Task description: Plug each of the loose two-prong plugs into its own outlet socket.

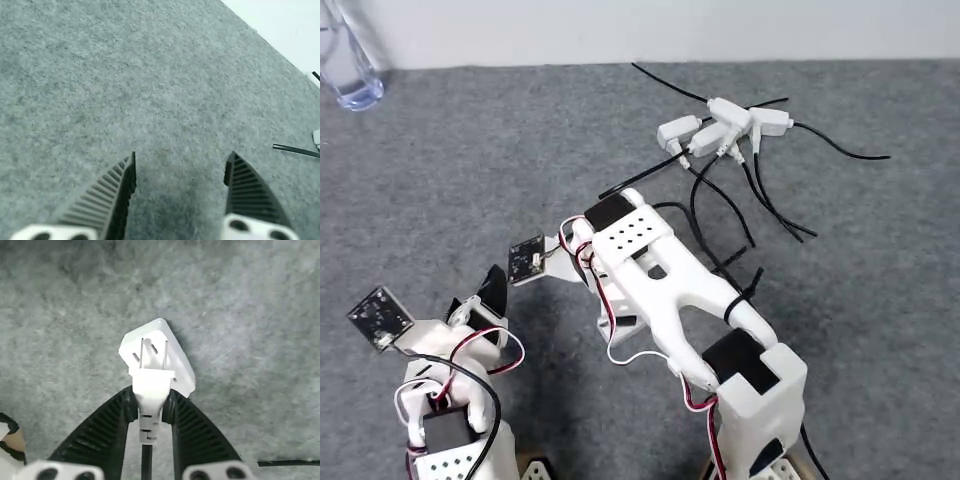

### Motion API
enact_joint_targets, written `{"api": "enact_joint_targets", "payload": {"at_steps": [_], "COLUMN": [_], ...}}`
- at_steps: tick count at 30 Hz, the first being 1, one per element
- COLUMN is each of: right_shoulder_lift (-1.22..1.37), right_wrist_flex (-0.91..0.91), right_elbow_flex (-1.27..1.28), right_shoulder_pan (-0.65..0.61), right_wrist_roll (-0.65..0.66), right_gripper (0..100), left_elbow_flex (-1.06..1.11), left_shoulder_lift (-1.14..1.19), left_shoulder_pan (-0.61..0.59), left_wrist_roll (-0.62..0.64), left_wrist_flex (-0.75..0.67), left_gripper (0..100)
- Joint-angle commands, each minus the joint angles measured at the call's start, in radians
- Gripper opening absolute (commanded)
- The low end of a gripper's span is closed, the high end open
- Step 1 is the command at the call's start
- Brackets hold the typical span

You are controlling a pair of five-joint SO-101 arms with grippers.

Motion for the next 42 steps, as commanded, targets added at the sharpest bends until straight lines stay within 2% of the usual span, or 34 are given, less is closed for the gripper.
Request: {"api": "enact_joint_targets", "payload": {"at_steps": [1,5,12,17,20,30,42], "right_shoulder_lift": [-0.047,-0.156,-0.323,-0.375,-0.403,-0.435,-0.437], "right_wrist_flex": [0.019,0.013,-0.010,0.001,0.025,0.130,0.143], "right_elbow_flex": [-0.021,-0.021,-0.015,-0.015,-0.015,-0.015,-0.149], "right_shoulder_pan": [-0.001,0.016,0.018,-0.001,-0.015,-0.128,-0.130], "right_wrist_roll": [-0.009,-0.025,-0.199,-0.278,-0.305,-0.298,-0.299], "right_gripper": [0.9,0.9,0.9,0.9,0.9,0.9,0.9], "left_elbow_flex": [-0.007,-0.007,-0.007,-0.007,-0.007,-0.007,-0.007], "left_shoulder_lift": [-0.008,-0.008,-0.008,-0.009,-0.009,-0.005,-0.003], "left_shoulder_pan": [0.005,0.008,0.057,0.281,0.377,0.381,0.413], "left_wrist_roll": [-0.005,-0.037,-0.034,-0.031,0.017,0.037,0.037], "left_wrist_flex": [0.002,0.003,-0.002,-0.120,-0.172,-0.198,-0.164], "left_gripper": [27,27,27,27,27,27,27]}}
